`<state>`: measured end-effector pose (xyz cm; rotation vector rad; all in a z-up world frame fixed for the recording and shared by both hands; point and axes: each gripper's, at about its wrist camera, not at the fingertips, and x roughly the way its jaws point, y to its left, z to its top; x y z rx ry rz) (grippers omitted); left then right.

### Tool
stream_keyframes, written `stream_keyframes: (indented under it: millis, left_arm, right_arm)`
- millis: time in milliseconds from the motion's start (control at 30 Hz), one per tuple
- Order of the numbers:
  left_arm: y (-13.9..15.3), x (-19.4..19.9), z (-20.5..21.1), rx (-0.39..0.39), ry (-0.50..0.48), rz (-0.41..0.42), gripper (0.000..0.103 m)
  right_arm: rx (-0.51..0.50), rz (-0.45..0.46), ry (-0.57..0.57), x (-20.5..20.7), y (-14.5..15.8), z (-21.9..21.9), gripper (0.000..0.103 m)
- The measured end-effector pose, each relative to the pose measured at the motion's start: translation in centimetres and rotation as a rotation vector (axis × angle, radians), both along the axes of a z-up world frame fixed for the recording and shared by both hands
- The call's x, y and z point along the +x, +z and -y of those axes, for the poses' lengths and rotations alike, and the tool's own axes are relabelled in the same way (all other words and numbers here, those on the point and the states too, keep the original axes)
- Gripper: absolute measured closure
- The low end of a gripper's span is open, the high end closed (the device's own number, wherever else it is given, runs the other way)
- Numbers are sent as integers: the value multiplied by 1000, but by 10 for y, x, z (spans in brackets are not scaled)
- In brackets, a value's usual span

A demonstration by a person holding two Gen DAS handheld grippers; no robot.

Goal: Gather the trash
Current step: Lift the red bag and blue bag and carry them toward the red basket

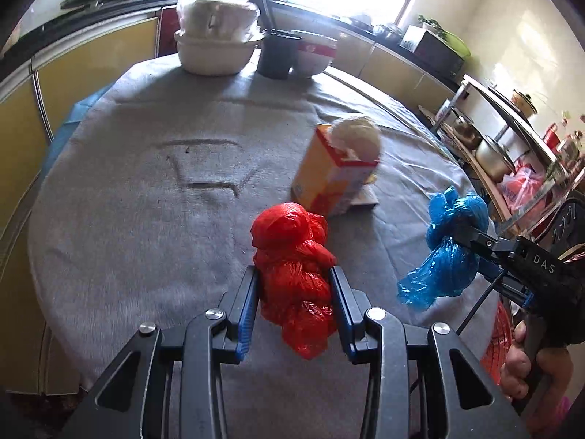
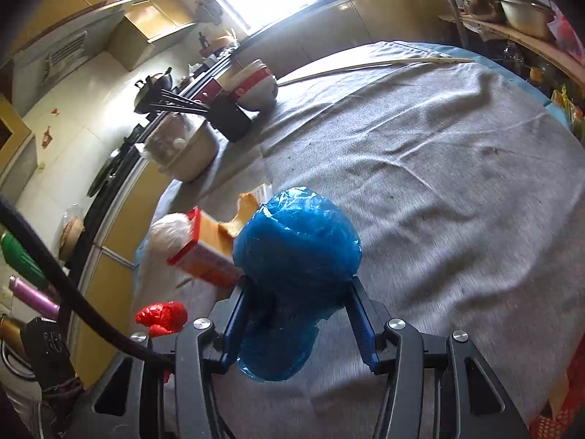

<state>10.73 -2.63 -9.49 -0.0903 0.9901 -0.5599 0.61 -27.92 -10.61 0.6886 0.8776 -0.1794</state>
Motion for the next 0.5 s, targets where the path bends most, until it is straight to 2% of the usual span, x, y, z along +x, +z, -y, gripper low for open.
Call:
stream_keyframes:
  millis: [167, 500]
  left_arm:
    - [12, -23, 6, 19, -17, 38, 63]
    - [47, -64, 25, 110, -43, 192, 63]
  right_arm:
    - [2, 19, 18, -24, 8, -7, 49]
    - [6, 71, 14, -63, 23, -6, 49]
